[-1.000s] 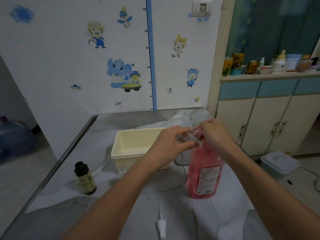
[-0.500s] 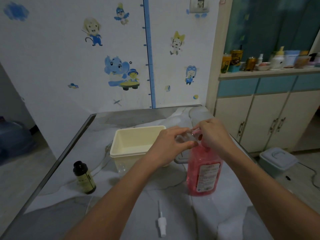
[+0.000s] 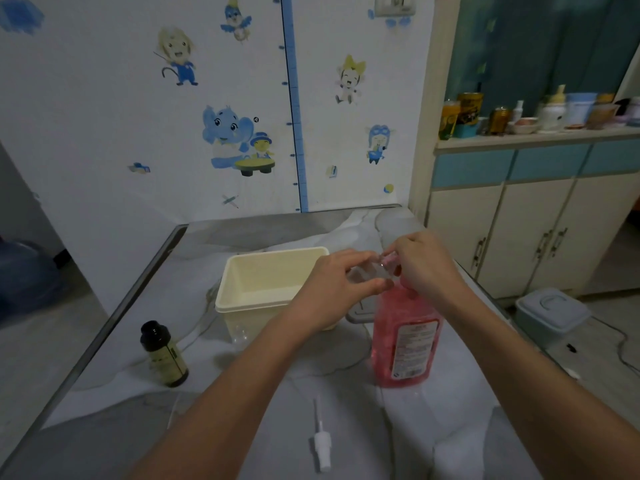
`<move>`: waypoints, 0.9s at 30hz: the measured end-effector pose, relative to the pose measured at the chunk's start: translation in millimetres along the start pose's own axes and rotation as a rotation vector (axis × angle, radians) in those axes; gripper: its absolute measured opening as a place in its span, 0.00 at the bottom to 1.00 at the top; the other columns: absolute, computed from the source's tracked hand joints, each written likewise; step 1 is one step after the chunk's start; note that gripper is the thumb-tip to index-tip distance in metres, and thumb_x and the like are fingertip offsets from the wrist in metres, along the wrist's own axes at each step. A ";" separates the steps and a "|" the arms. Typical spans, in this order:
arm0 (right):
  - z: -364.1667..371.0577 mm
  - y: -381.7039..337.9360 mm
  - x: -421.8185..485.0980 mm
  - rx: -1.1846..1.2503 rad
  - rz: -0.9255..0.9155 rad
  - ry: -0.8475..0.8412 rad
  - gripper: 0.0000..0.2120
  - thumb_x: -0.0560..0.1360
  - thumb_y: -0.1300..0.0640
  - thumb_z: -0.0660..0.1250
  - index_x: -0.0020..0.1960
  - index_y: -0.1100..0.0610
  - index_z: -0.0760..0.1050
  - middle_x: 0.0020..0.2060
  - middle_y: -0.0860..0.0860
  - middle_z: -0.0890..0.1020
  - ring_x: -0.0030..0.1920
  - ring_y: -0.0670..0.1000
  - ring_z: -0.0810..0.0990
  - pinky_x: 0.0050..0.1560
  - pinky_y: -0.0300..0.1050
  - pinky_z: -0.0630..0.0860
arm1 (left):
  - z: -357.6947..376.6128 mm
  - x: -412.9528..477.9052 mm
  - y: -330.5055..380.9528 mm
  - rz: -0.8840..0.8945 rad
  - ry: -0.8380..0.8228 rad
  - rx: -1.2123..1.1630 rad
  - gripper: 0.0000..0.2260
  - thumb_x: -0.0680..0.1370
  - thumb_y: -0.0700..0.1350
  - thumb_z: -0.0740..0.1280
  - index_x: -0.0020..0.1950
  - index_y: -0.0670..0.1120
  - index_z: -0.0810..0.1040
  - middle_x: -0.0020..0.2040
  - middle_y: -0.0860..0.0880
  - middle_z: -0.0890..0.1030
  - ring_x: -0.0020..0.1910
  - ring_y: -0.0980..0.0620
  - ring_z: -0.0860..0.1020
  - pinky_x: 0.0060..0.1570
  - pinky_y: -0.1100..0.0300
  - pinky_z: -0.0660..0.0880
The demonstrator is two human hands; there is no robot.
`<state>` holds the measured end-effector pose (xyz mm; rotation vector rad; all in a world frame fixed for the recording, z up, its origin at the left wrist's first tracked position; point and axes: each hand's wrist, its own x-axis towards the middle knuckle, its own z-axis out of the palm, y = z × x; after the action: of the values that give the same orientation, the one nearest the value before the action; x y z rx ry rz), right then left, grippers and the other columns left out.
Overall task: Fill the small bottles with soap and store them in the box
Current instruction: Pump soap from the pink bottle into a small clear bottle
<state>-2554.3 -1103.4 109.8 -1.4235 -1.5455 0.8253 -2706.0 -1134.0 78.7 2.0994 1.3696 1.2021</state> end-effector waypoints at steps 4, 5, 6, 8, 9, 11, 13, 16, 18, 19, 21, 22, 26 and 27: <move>-4.0 -1.1 2.6 0.051 0.066 -0.073 0.14 0.75 0.59 0.57 0.42 0.60 0.81 0.31 0.51 0.79 0.29 0.48 0.75 0.29 0.38 0.71 | -3.9 1.5 4.9 0.024 0.008 -0.033 0.15 0.69 0.52 0.76 0.54 0.56 0.82 0.45 0.55 0.82 0.45 0.64 0.77 0.44 0.77 0.68; -4.7 -2.4 4.2 0.065 0.073 -0.068 0.14 0.75 0.58 0.57 0.43 0.60 0.81 0.30 0.49 0.79 0.28 0.46 0.75 0.27 0.36 0.70 | -5.6 2.7 6.3 0.029 0.012 -0.027 0.15 0.69 0.52 0.76 0.55 0.55 0.82 0.46 0.56 0.82 0.45 0.64 0.77 0.45 0.76 0.68; -5.1 -3.7 5.4 0.066 0.074 -0.061 0.14 0.74 0.58 0.57 0.43 0.60 0.81 0.29 0.49 0.79 0.27 0.45 0.75 0.24 0.35 0.69 | -7.1 3.6 7.4 0.028 0.012 -0.020 0.15 0.69 0.52 0.76 0.55 0.54 0.82 0.46 0.56 0.82 0.45 0.64 0.77 0.45 0.76 0.68; -4.6 -5.5 7.0 0.059 0.067 -0.058 0.14 0.74 0.58 0.58 0.44 0.60 0.81 0.29 0.48 0.79 0.26 0.44 0.75 0.23 0.33 0.68 | -9.0 4.6 8.5 0.023 0.001 -0.012 0.16 0.69 0.52 0.76 0.56 0.53 0.82 0.46 0.55 0.82 0.46 0.62 0.77 0.45 0.75 0.68; -4.3 -5.6 7.1 0.055 0.064 -0.056 0.14 0.75 0.58 0.58 0.44 0.61 0.81 0.30 0.49 0.79 0.27 0.44 0.75 0.24 0.35 0.68 | -8.9 4.2 8.7 0.022 -0.004 -0.010 0.16 0.70 0.52 0.76 0.56 0.53 0.82 0.46 0.55 0.81 0.46 0.61 0.77 0.45 0.74 0.69; -3.2 -4.2 5.9 0.037 0.054 -0.046 0.14 0.75 0.59 0.57 0.44 0.61 0.81 0.30 0.49 0.79 0.29 0.46 0.75 0.27 0.37 0.69 | -7.4 3.0 8.0 0.022 -0.002 -0.002 0.16 0.70 0.52 0.76 0.56 0.53 0.82 0.47 0.54 0.81 0.45 0.60 0.77 0.45 0.73 0.69; -1.7 -0.4 2.4 -0.019 0.008 -0.028 0.13 0.74 0.63 0.57 0.40 0.59 0.81 0.30 0.48 0.79 0.29 0.45 0.76 0.27 0.36 0.70 | -4.5 1.2 5.6 0.023 -0.002 0.004 0.15 0.70 0.52 0.75 0.55 0.53 0.82 0.45 0.54 0.81 0.45 0.61 0.77 0.44 0.74 0.68; 0.7 2.3 -0.9 -0.001 -0.024 0.021 0.14 0.72 0.65 0.59 0.35 0.59 0.81 0.30 0.50 0.82 0.25 0.40 0.76 0.22 0.30 0.67 | -0.6 -1.9 3.1 0.019 0.001 0.006 0.14 0.70 0.52 0.75 0.54 0.54 0.82 0.42 0.57 0.79 0.42 0.66 0.75 0.41 0.77 0.65; 1.7 1.6 -0.5 -0.002 0.002 0.024 0.14 0.72 0.63 0.59 0.37 0.60 0.82 0.32 0.52 0.83 0.29 0.45 0.78 0.25 0.36 0.69 | -0.3 -2.2 2.6 0.015 0.005 0.006 0.14 0.70 0.51 0.75 0.54 0.54 0.82 0.40 0.58 0.78 0.41 0.68 0.74 0.41 0.77 0.65; 1.3 0.9 0.0 -0.005 0.021 0.011 0.14 0.73 0.63 0.58 0.38 0.60 0.82 0.33 0.52 0.83 0.31 0.49 0.78 0.26 0.38 0.69 | -0.9 -1.8 3.0 0.016 0.001 0.011 0.14 0.70 0.51 0.75 0.54 0.54 0.82 0.41 0.58 0.78 0.41 0.68 0.74 0.41 0.77 0.65; -0.8 -0.1 1.4 0.031 0.060 -0.037 0.14 0.74 0.61 0.57 0.43 0.61 0.82 0.33 0.52 0.81 0.31 0.51 0.77 0.30 0.40 0.71 | -3.6 -0.2 5.2 0.020 -0.012 0.012 0.15 0.70 0.52 0.75 0.55 0.54 0.82 0.43 0.58 0.80 0.42 0.67 0.75 0.42 0.77 0.66; -2.3 -0.7 1.9 0.048 0.078 -0.056 0.14 0.75 0.60 0.57 0.45 0.62 0.81 0.32 0.52 0.80 0.31 0.51 0.76 0.32 0.41 0.72 | -4.9 1.0 6.3 0.020 -0.014 0.002 0.15 0.70 0.52 0.76 0.56 0.54 0.82 0.44 0.57 0.81 0.43 0.66 0.76 0.42 0.77 0.66; -5.3 -7.1 5.6 0.034 0.070 -0.061 0.13 0.74 0.60 0.58 0.44 0.61 0.81 0.30 0.50 0.80 0.30 0.49 0.76 0.30 0.40 0.71 | -9.4 4.8 8.8 0.024 -0.007 0.003 0.17 0.69 0.53 0.76 0.57 0.52 0.82 0.46 0.56 0.81 0.45 0.63 0.77 0.44 0.75 0.68; -5.2 -8.3 5.9 0.009 0.057 -0.049 0.12 0.74 0.62 0.59 0.43 0.61 0.82 0.30 0.49 0.80 0.31 0.49 0.77 0.30 0.40 0.71 | -9.6 4.9 8.7 0.024 -0.007 0.004 0.18 0.69 0.53 0.76 0.57 0.52 0.82 0.46 0.55 0.81 0.45 0.62 0.77 0.44 0.75 0.68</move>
<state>-2553.0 -1099.1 120.3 -1.4561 -1.5424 0.9065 -2708.0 -1135.2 92.3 2.1265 1.3487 1.2014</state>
